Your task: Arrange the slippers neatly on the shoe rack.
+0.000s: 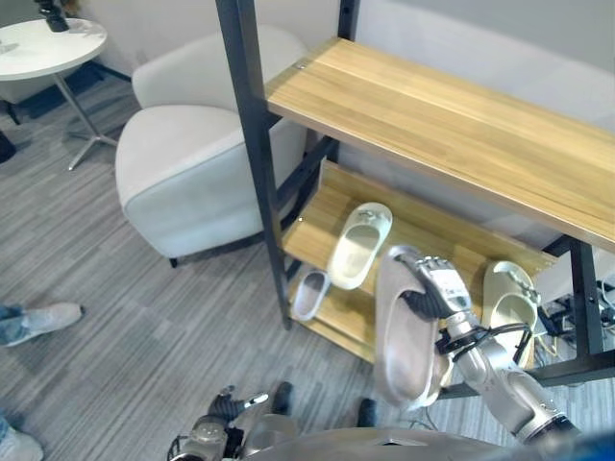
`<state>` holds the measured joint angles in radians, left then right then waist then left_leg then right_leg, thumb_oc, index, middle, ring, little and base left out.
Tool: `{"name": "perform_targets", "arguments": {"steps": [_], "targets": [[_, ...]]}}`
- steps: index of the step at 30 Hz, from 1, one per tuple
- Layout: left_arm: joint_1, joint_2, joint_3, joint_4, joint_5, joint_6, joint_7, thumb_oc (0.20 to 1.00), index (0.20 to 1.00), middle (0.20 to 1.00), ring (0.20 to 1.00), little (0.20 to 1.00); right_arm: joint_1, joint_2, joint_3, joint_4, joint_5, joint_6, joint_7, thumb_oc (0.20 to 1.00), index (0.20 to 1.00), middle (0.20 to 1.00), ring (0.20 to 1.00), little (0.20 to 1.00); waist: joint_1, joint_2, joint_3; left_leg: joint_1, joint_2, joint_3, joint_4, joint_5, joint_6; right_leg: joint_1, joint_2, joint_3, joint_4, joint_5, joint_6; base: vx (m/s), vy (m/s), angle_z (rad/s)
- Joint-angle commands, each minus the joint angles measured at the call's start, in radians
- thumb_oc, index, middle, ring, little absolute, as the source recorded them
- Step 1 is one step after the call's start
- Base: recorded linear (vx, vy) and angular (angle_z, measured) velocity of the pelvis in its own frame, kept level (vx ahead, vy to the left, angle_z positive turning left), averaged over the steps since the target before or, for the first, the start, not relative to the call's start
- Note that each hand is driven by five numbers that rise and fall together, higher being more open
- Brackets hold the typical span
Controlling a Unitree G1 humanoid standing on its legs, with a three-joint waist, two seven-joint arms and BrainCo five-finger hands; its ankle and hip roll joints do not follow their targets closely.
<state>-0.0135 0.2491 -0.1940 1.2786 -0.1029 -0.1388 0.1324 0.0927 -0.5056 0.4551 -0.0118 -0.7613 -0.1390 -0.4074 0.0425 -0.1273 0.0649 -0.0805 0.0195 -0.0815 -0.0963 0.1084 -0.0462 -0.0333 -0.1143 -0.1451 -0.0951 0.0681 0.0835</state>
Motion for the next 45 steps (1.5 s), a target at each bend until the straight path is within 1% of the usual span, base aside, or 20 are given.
{"name": "perform_targets", "arguments": {"steps": [1,4,5,6,9,10,13,14,15,19,21,22,23,28,29,31,33,38,42,45], "targets": [[-0.058,-0.014,-0.001,0.025,0.010,-0.030,0.032,1.000,1.000,1.000,1.000,1.000,-0.030,-0.033,0.015,-0.065,0.067,-0.038,0.000,0.200,0.200,0.200,0.200,0.200,0.020,-0.014,0.044,0.095,-0.023,0.014,0.045,-0.183,0.033,0.046,-0.045,-0.012,0.075,-0.067,0.076,0.00,-0.031,-0.06],[-0.078,0.019,-0.012,-0.019,0.011,-0.038,0.061,1.000,1.000,1.000,1.000,1.000,-0.027,-0.029,0.036,-0.043,0.106,-0.056,0.003,0.200,0.200,0.200,0.200,0.200,0.029,-0.043,0.082,0.041,-0.013,0.013,0.183,-0.225,0.028,0.047,-0.042,-0.007,0.104,-0.080,0.067,-0.04,-0.088,-0.13],[-0.078,0.020,-0.012,-0.020,0.011,-0.037,0.061,1.000,1.000,1.000,1.000,1.000,-0.029,-0.028,0.036,-0.041,0.106,-0.057,0.003,0.200,0.200,0.200,0.200,0.200,0.029,-0.044,0.083,0.035,-0.013,0.013,0.193,-0.230,0.028,0.046,-0.042,-0.007,0.106,-0.081,0.067,-0.11,-0.148,-0.08],[-0.072,0.041,-0.027,-0.065,0.021,-0.053,0.081,1.000,1.000,1.000,1.000,1.000,-0.034,-0.032,0.037,-0.031,0.116,-0.059,-0.007,0.200,0.200,0.200,0.200,0.200,0.040,-0.054,0.116,-0.009,-0.010,0.008,0.265,-0.249,0.026,0.037,-0.039,-0.010,0.133,-0.087,0.062,-0.13,-0.109,-0.03],[-0.073,0.067,-0.024,-0.117,0.008,-0.061,0.110,1.000,1.000,1.000,1.000,1.000,-0.033,-0.037,0.030,-0.042,0.122,-0.068,-0.021,0.200,0.200,0.200,0.200,0.200,0.043,-0.054,0.144,-0.068,-0.004,-0.006,0.354,-0.279,0.025,0.010,-0.029,-0.018,0.184,-0.104,0.059,-0.12,-0.064,0.00],[-0.073,0.096,-0.024,-0.196,-0.002,-0.083,0.138,1.000,1.000,1.000,1.000,1.000,-0.030,-0.044,0.026,-0.057,0.123,-0.076,-0.032,0.200,0.200,0.200,0.200,0.200,0.045,-0.049,0.168,-0.104,-0.003,-0.017,0.410,-0.296,0.028,-0.016,-0.022,-0.021,0.233,-0.122,0.055,-0.16,-0.037,0.06],[-0.073,0.122,-0.029,-0.281,-0.006,-0.097,0.156,1.000,1.000,1.000,1.000,1.000,-0.029,-0.046,0.031,-0.068,0.122,-0.086,-0.035,0.200,0.200,0.200,0.200,0.200,0.039,-0.039,0.176,-0.155,0.001,-0.031,0.482,-0.325,0.033,-0.061,-0.018,-0.029,0.302,-0.150,0.053,-0.08,0.009,0.17],[-0.086,0.143,0.002,-0.192,-0.008,-0.092,0.138,1.000,1.000,1.000,1.000,1.000,-0.048,-0.034,0.047,-0.042,0.141,-0.098,-0.034,0.200,0.200,0.200,0.200,0.200,0.034,-0.030,0.177,-0.169,0.007,-0.035,0.507,-0.335,0.033,-0.079,-0.015,-0.028,0.334,-0.165,0.049,-0.12,0.069,0.20],[-0.081,0.164,0.026,-0.127,0.004,-0.119,0.132,1.000,1.000,1.000,1.000,1.000,-0.073,-0.038,0.054,-0.032,0.125,-0.114,-0.053,0.200,0.200,0.200,0.200,0.200,0.033,-0.022,0.187,-0.194,0.008,-0.043,0.542,-0.340,0.034,-0.104,-0.022,-0.031,0.372,-0.172,0.050,-0.09,0.067,0.08],[-0.145,0.169,0.029,-0.100,0.002,-0.144,0.151,1.000,1.000,1.000,1.000,1.000,-0.101,-0.039,0.085,-0.028,0.127,-0.131,-0.053,0.200,0.200,0.200,0.200,0.200,0.008,-0.010,0.197,-0.253,0.015,-0.043,0.590,-0.346,0.032,-0.169,-0.027,-0.034,0.436,-0.190,0.046,-0.10,0.057,-0.01],[-0.167,0.172,0.015,-0.122,-0.006,-0.163,0.168,1.000,1.000,1.000,1.000,1.000,-0.111,-0.049,0.097,-0.029,0.121,-0.136,-0.056,0.200,0.200,0.200,0.200,0.200,-0.003,0.001,0.205,-0.305,0.015,-0.049,0.637,-0.354,0.033,-0.221,-0.038,-0.035,0.483,-0.201,0.042,-0.15,0.074,0.01],[-0.177,0.172,-0.004,-0.154,-0.014,-0.181,0.187,1.000,1.000,1.000,1.000,1.000,-0.116,-0.056,0.104,-0.030,0.120,-0.137,-0.058,0.200,0.200,0.200,0.200,0.200,-0.011,0.021,0.206,-0.360,0.014,-0.053,0.698,-0.375,0.036,-0.279,-0.039,-0.028,0.545,-0.225,0.035,-0.12,0.066,0.03],[-0.177,0.172,-0.005,-0.154,-0.014,-0.181,0.188,1.000,1.000,1.000,1.000,1.000,-0.116,-0.056,0.104,-0.030,0.120,-0.137,-0.058,0.200,0.200,0.200,0.200,0.200,-0.012,0.021,0.202,-0.367,0.014,-0.053,0.703,-0.377,0.036,-0.285,-0.040,-0.028,0.549,-0.227,0.035,-0.12,0.074,0.06],[-0.185,0.199,-0.061,-0.335,-0.026,-0.226,0.242,1.000,1.000,1.000,1.000,1.000,-0.118,-0.070,0.095,-0.037,0.132,-0.127,-0.079,0.200,0.200,0.200,0.200,0.200,-0.035,0.068,0.188,-0.544,0.004,-0.048,0.844,-0.403,0.050,-0.489,-0.057,0.002,0.723,-0.289,0.002,-0.13,0.092,0.02],[-0.185,0.209,-0.072,-0.362,-0.015,-0.237,0.254,1.000,1.000,1.000,1.000,1.000,-0.121,-0.072,0.095,-0.027,0.131,-0.121,-0.087,0.200,0.200,0.200,0.200,0.200,-0.038,0.076,0.180,-0.560,0.005,-0.051,0.872,-0.441,0.051,-0.515,-0.053,0.016,0.758,-0.323,0.006,0.01,0.056,-0.13],[-0.186,0.216,-0.083,-0.399,-0.006,-0.243,0.264,1.000,1.000,1.000,1.000,1.000,-0.122,-0.070,0.091,-0.013,0.134,-0.119,-0.098,0.200,0.200,0.200,0.200,0.200,-0.038,0.084,0.175,-0.602,0.003,-0.047,0.908,-0.451,0.053,-0.560,-0.055,0.021,0.795,-0.335,0.002,-0.03,0.037,-0.14],[-0.197,0.247,-0.109,-0.513,0.023,-0.264,0.297,1.000,1.000,1.000,1.000,1.000,-0.130,-0.078,0.068,0.035,0.127,-0.097,-0.136,0.200,0.200,0.200,0.200,0.200,-0.042,0.104,0.170,-0.693,-0.002,-0.046,0.971,-0.460,0.056,-0.659,-0.059,0.034,0.865,-0.353,-0.010,-0.08,0.030,-0.08],[-0.209,0.276,-0.119,-0.618,0.046,-0.281,0.334,1.000,1.000,1.000,1.000,1.000,-0.144,-0.073,0.037,0.095,0.145,-0.081,-0.174,0.200,0.200,0.200,0.200,0.200,-0.044,0.121,0.157,-0.797,-0.010,-0.042,1.033,-0.467,0.058,-0.773,-0.063,0.048,0.934,-0.368,-0.015,-0.04,0.010,-0.04],[-0.250,0.304,-0.109,-0.746,0.046,-0.300,0.363,1.000,1.000,1.000,1.000,1.000,-0.215,-0.089,0.008,0.183,0.143,-0.050,-0.222,0.200,0.200,0.200,0.200,0.200,-0.038,0.149,0.151,-0.940,-0.016,-0.034,1.118,-0.478,0.060,-0.928,-0.075,0.066,1.032,-0.388,-0.026,-0.05,-0.006,-0.07],[-0.265,0.299,-0.107,-0.793,0.045,-0.302,0.373,1.000,1.000,1.000,1.000,1.000,-0.269,-0.099,0.005,0.225,0.127,-0.031,-0.235,0.200,0.200,0.200,0.200,0.200,-0.034,0.159,0.152,-0.998,-0.016,-0.036,1.158,-0.487,0.061,-0.992,-0.082,0.076,1.085,-0.404,-0.033,-0.01,-0.004,-0.02]]}}
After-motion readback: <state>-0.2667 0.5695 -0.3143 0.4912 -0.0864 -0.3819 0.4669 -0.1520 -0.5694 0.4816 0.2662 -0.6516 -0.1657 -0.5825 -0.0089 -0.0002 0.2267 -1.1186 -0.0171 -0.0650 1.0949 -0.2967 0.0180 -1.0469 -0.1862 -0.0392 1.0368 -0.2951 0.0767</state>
